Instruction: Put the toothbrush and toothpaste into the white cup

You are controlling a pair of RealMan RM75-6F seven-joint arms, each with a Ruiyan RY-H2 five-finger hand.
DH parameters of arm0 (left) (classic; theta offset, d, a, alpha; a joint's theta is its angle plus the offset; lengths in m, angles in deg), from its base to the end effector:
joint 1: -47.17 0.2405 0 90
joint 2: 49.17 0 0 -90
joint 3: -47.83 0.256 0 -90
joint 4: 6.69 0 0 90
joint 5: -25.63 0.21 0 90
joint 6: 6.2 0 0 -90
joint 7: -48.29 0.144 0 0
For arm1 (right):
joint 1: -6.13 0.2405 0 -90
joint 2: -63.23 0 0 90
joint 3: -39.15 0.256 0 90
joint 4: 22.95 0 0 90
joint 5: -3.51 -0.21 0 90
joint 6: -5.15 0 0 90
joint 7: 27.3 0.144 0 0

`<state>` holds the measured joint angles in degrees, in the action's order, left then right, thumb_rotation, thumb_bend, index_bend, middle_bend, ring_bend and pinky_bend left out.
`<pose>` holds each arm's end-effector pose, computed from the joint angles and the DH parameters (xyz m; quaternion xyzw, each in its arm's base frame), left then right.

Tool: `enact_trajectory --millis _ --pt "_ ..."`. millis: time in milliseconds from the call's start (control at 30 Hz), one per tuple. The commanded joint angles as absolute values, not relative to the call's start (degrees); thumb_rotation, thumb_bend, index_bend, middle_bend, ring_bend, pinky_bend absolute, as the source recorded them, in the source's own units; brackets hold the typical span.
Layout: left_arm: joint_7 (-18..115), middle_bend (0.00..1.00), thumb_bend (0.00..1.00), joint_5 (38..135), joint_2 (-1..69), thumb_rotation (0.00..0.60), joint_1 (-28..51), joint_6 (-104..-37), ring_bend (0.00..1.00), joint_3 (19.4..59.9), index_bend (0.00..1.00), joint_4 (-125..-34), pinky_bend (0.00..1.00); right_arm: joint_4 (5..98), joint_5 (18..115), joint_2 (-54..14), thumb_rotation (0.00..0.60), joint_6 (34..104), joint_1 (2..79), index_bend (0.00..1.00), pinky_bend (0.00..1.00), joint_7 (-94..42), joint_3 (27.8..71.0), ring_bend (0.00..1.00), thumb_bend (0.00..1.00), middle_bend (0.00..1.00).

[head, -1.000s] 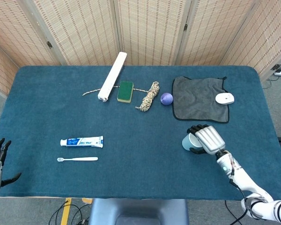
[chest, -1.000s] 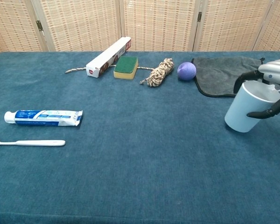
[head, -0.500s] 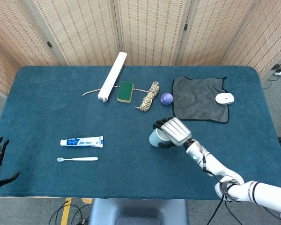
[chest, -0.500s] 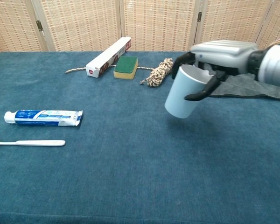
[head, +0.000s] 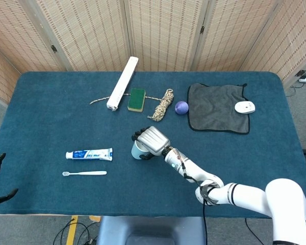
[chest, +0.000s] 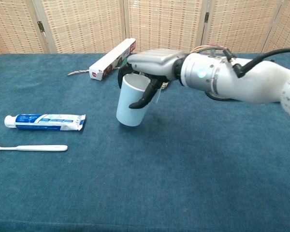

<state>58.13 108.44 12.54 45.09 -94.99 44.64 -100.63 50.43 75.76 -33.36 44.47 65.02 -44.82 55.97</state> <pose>-0.3199 0.1662 0.1825 -0.5877 -0.3378 -0.3271 0.6584 -0.0312 -0.3807 -0.0628 0.8368 -0.2500 0.3804 0.3042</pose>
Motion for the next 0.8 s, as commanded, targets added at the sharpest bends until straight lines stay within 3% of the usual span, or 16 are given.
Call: enact_trajectory --millis 33,533,800 --pt "58.0 0.05 0.17 108.4 12.5 0.6 45.2 -95.0 0.07 44.7 0.07 -100.6 0.22 47.4 74.7 -36.1 0.6 43.8 67.6 0.41 0.46 -46.8 56.3 0.36 0.25 0.39" --pt "57.2 0.05 0.17 107.9 12.8 0.6 45.6 -94.9 0.07 44.6 0.07 -99.5 0.22 41.3 72.6 -41.6 0.6 43.6 74.2 0.41 0.42 -51.2 56.6 0.33 0.21 0.35" --pt "57.2 0.04 0.17 107.6 12.9 0.6 45.6 -94.4 0.07 44.6 0.07 -99.4 0.22 40.5 71.8 -42.1 0.6 42.9 76.0 0.35 0.39 -52.8 55.7 0.3 0.19 0.31"
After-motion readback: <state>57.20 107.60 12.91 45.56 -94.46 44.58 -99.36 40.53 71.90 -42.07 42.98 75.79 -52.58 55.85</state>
